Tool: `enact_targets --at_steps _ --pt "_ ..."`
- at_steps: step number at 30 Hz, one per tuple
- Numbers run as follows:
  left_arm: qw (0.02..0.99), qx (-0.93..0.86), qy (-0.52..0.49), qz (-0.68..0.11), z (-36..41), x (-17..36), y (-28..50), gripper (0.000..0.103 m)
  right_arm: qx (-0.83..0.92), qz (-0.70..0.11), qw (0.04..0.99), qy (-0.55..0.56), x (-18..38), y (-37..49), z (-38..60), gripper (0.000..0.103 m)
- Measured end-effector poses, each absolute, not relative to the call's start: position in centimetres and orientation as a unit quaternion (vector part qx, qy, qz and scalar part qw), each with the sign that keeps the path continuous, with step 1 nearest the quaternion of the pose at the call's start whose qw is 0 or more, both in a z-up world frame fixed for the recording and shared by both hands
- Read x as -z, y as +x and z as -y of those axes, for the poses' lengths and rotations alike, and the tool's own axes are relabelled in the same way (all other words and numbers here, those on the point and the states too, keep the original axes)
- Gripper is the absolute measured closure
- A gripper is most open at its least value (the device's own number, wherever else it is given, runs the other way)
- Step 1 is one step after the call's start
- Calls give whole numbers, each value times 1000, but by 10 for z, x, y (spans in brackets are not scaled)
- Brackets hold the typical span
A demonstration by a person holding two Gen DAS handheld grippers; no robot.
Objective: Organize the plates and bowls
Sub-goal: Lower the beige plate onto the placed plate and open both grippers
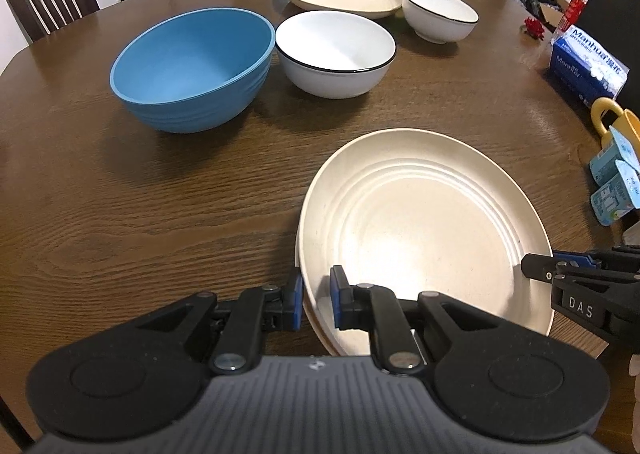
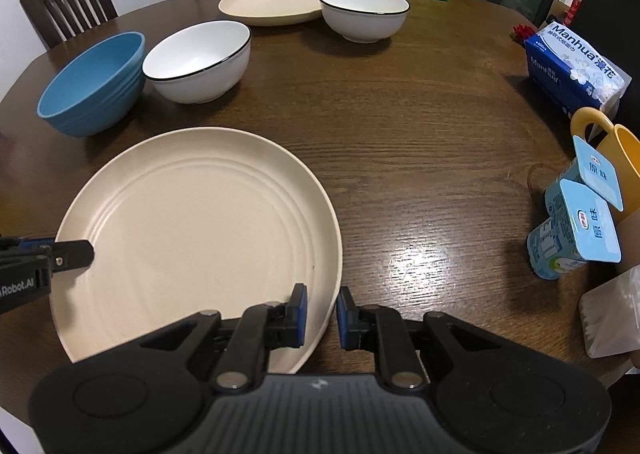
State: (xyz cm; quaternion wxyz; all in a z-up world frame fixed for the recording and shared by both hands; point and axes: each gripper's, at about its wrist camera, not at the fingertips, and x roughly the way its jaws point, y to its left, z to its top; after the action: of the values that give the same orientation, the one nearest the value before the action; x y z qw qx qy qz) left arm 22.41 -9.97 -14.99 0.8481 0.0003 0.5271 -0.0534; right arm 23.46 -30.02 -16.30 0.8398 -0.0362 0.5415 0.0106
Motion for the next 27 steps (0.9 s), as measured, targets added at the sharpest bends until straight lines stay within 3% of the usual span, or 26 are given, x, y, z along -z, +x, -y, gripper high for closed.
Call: enact_targets --at_steps 27 --pt "847 34 70 -526 120 163 224 84 3 -533 845 -41 165 231 297 88"
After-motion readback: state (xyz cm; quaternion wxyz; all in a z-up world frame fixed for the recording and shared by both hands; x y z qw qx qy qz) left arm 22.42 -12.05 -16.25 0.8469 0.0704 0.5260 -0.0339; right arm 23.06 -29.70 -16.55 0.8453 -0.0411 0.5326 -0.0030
